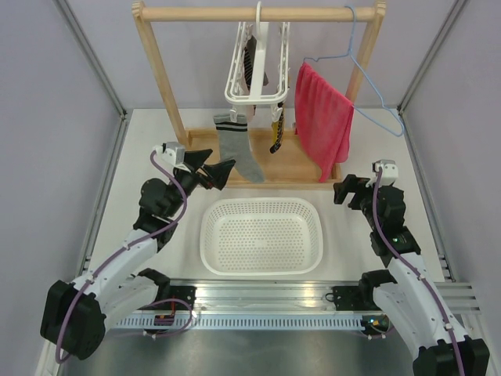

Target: Remove the socks clipped to the hanger

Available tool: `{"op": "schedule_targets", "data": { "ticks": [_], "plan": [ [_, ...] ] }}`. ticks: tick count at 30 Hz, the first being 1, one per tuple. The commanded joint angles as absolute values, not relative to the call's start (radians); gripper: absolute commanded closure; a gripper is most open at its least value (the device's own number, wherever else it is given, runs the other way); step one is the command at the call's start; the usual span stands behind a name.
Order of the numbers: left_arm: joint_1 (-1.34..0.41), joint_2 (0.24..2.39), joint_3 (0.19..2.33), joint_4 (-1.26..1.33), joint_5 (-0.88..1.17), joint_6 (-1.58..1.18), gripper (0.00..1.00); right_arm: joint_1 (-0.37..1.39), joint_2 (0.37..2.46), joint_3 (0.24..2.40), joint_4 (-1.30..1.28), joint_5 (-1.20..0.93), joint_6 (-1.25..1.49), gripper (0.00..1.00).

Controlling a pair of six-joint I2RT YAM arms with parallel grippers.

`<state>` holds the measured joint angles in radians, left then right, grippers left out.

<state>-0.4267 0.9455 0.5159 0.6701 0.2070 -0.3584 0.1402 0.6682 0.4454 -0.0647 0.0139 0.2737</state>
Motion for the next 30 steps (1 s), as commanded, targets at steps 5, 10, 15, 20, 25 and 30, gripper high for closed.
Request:
{"op": "schedule_targets", "data": {
  "ticks": [5, 10, 15, 20, 25, 30],
  "plan": [
    [-0.425, 1.041, 0.606, 0.767, 0.302, -0.371, 0.02, 0.141, 0.681, 0.448, -0.018, 0.002, 0.279, 0.02],
    [-0.437, 1.046, 0.597, 0.767, 0.301, -0.374, 0.18, 0.141, 0.68, 0.448, -0.018, 0.003, 0.279, 0.02],
    [-0.479, 1.046, 0.601, 0.744, 0.281, -0.341, 0.34, 0.141, 0.692, 0.446, -0.008, -0.032, 0.282, 0.02],
    [-0.497, 1.069, 0.601, 0.739, 0.276, -0.334, 0.46, 0.141, 0.701, 0.442, -0.008, -0.038, 0.287, 0.02],
    [-0.503, 1.069, 0.609, 0.707, 0.256, -0.324, 0.83, 0.14, 0.699, 0.442, -0.008, -0.037, 0.287, 0.02],
    [-0.518, 1.051, 0.624, 0.661, 0.239, -0.322, 0.94, 0.141, 0.712, 0.44, -0.008, -0.043, 0.288, 0.02]
  ]
}}
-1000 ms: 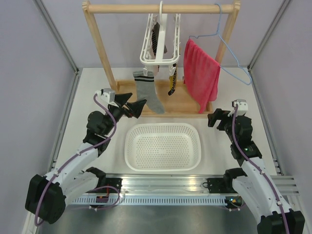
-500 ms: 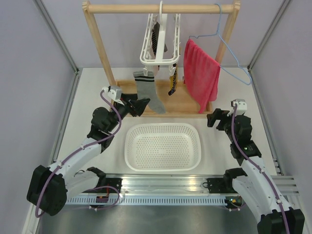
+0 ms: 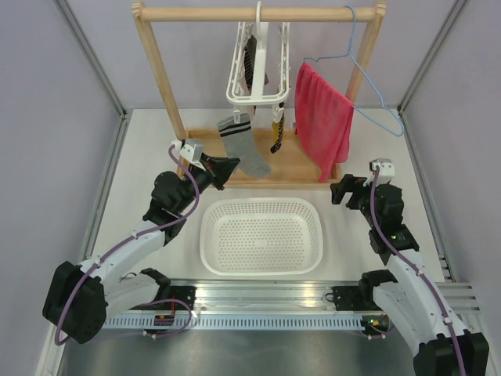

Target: Remove the socks clipped to the hanger

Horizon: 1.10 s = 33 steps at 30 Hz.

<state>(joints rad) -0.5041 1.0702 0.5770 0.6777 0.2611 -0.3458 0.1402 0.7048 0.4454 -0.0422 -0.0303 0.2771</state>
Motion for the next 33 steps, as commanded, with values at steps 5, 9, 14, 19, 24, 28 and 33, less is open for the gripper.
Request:
{"op": "schedule_targets", "data": {
  "ticks": [5, 9, 14, 19, 24, 28, 33],
  "plan": [
    [-0.589, 0.996, 0.672, 0.552, 0.187, -0.281, 0.98, 0.14, 0.726, 0.439, 0.02, -0.051, 0.288, 0.02],
    [-0.635, 0.963, 0.699, 0.468, 0.134, -0.256, 0.98, 0.141, 0.758, 0.445, 0.023, -0.071, 0.287, 0.02],
    [-0.69, 0.943, 0.721, 0.387, 0.106, -0.227, 0.98, 0.14, 0.752, 0.448, 0.023, -0.09, 0.282, 0.03],
    [-0.77, 0.953, 0.755, 0.313, 0.029, -0.164, 0.98, 0.141, 0.704, 0.457, 0.002, -0.107, 0.262, 0.04],
    [-0.899, 0.979, 0.775, 0.267, -0.101, -0.088, 0.98, 0.146, 0.71, 0.491, -0.064, -0.063, 0.258, 0.06],
    [-0.975, 0.994, 0.787, 0.259, -0.187, -0.04, 0.98, 0.185, 0.722, 0.573, -0.103, -0.006, 0.259, 0.07],
    [-1.038, 1.014, 0.805, 0.259, -0.262, -0.015, 0.98, 0.251, 0.765, 0.702, -0.162, 0.078, 0.267, 0.08]
  ]
}}
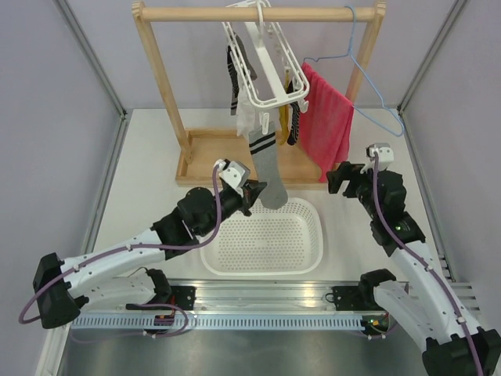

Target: Remove the socks clipped to the hanger

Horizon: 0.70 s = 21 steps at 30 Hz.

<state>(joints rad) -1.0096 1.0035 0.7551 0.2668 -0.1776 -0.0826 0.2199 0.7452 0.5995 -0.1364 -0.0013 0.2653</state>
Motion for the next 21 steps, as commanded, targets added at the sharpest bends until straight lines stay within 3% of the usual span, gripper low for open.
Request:
{"op": "schedule_targets", "data": {
  "ticks": [1, 10, 21],
  "plan": [
    [-1.046, 1.022, 0.814, 0.259, -0.271, -0.008, 0.98, 0.279, 0.772, 0.75, -0.173, 0.092, 0.271, 0.08],
    [-1.133, 1.137, 0.899, 0.264, -0.331, 0.041, 0.98, 0.452, 0.837, 1.003, -0.267, 0.268, 0.302, 0.1],
    [-1.216, 1.272, 0.991, 0.276, -0.587, 0.175, 0.98, 0.607, 0.971, 1.254, -0.354, 0.466, 0.273, 0.12]
  ]
}}
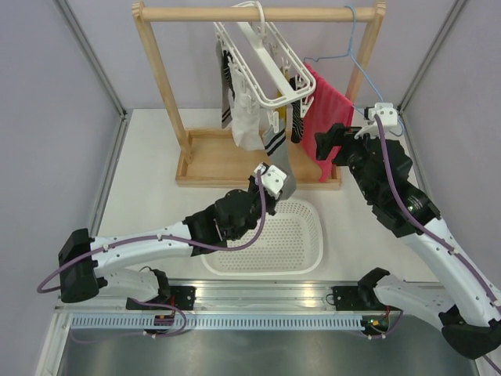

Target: Remove the socks clipped to the hanger

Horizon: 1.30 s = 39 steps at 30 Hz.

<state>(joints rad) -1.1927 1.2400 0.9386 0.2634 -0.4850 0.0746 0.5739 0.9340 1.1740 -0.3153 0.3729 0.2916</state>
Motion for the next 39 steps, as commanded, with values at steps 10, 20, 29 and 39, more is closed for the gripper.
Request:
{"op": "schedule_targets", "data": {
  "ticks": [10, 20, 29, 39],
  "plan": [
    [-1.258, 1.328, 1.017, 0.278, -0.704, 0.262, 0.98, 0.854, 1.095, 1.476, -0.406, 0.662, 0.204, 0.11],
    [-1.279, 1.307, 1.009, 0.301, -0.64, 0.278, 0.98, 0.962, 1.143, 1.483, -0.397, 0.664, 0.235, 0.11],
    [-1.299, 1.319, 1.008, 0.305, -0.653, 0.334, 0.98, 1.038, 1.21, 1.6, -0.428, 0.747, 0.184, 0.1],
    [-1.31, 1.339, 1.019, 0.305, -0.677, 0.394, 0.98, 1.046, 1.377, 1.845, -0.63, 0.88, 0.187, 0.09]
  ]
}}
